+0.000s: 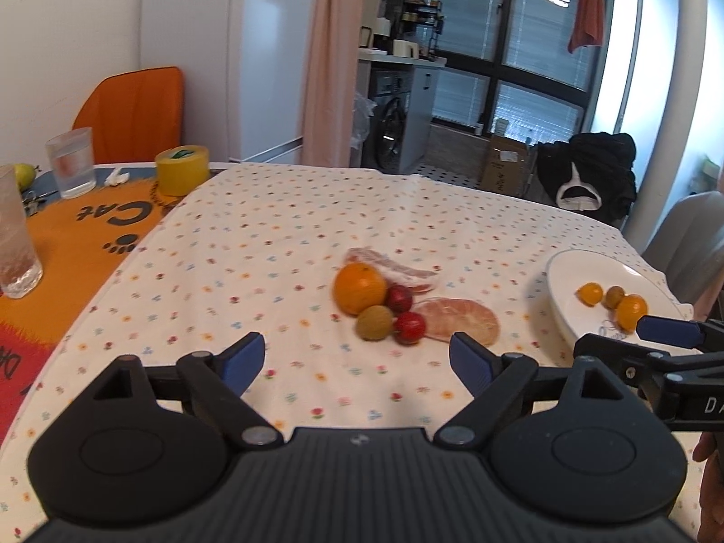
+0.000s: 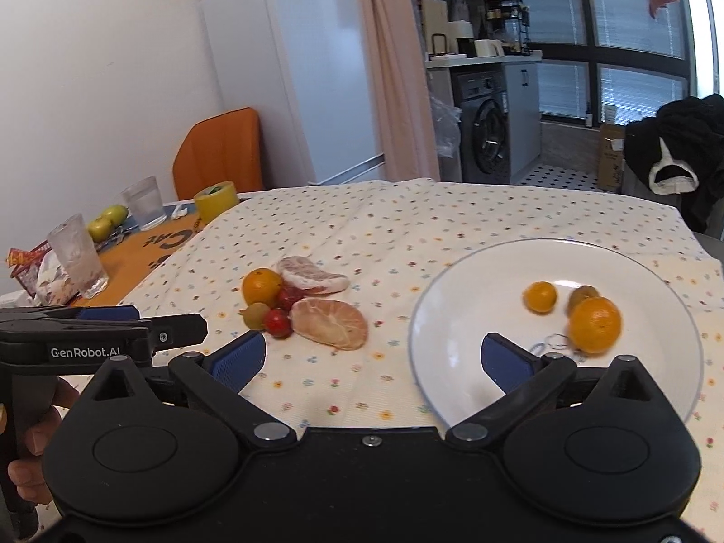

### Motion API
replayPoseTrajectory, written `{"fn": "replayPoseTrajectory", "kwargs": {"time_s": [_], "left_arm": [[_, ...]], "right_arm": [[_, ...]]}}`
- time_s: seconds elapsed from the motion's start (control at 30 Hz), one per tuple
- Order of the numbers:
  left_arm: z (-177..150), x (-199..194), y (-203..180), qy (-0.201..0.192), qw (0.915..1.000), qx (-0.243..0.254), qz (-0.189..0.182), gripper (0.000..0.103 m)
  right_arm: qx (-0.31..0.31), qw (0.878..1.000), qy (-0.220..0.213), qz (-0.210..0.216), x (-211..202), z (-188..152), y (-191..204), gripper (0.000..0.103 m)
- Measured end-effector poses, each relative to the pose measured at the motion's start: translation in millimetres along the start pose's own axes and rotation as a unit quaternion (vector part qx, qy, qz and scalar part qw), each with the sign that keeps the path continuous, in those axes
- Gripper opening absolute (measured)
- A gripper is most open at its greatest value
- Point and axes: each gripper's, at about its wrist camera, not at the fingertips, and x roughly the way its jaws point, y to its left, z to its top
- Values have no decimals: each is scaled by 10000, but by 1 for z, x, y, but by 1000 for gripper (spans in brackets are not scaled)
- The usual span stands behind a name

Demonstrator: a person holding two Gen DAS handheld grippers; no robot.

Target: Organize fruits

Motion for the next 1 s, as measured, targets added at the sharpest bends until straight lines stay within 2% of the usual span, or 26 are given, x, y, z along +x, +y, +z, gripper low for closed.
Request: {"fn": "replayPoseTrajectory", "kwargs": {"time_s": [0.37,0.77,1.0], "left_arm": [[0,13,24,138,9996,-239,102,87],[5,39,30,238,9990,-382,-15,86],[9,53,31,238,9988,-421,-66,84]], "right_arm": [[-331,9994,42,105,20,7,20,101],[-515,9982,238,218,55,21,26,78],[-542,9974,366,308,79,26,26,69]]}}
